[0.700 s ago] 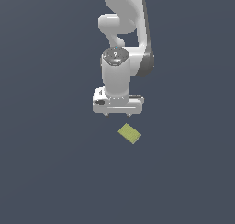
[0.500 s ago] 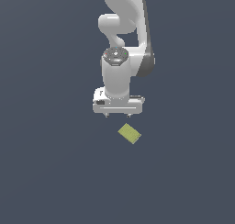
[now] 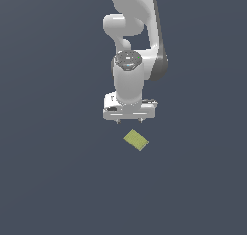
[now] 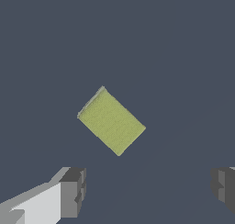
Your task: Pick up the object and move it to a goal position.
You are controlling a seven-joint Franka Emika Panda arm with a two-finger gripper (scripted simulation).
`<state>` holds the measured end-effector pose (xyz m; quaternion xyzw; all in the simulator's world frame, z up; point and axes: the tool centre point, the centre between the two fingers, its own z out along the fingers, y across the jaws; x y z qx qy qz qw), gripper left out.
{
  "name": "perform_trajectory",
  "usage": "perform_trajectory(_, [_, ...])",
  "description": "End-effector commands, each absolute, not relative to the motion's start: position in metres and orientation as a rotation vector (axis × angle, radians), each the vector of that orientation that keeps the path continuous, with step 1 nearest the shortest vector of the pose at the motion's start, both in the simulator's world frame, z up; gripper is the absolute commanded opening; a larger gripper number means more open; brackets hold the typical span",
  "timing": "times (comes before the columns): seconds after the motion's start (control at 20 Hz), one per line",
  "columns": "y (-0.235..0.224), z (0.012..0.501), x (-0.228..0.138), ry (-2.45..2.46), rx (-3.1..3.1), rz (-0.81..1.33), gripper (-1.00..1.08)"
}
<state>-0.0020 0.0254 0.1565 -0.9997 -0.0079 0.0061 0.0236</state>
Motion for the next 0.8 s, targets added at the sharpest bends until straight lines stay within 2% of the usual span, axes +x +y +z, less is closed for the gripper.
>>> perform_trajectory(0.0, [0.025, 0.156, -0.002, -0.027, -3.094, 0.019, 1.00])
perform_trajectory(0.75, [0.034, 0.130, 0.005, -0.388, -3.092, 0.013, 1.00])
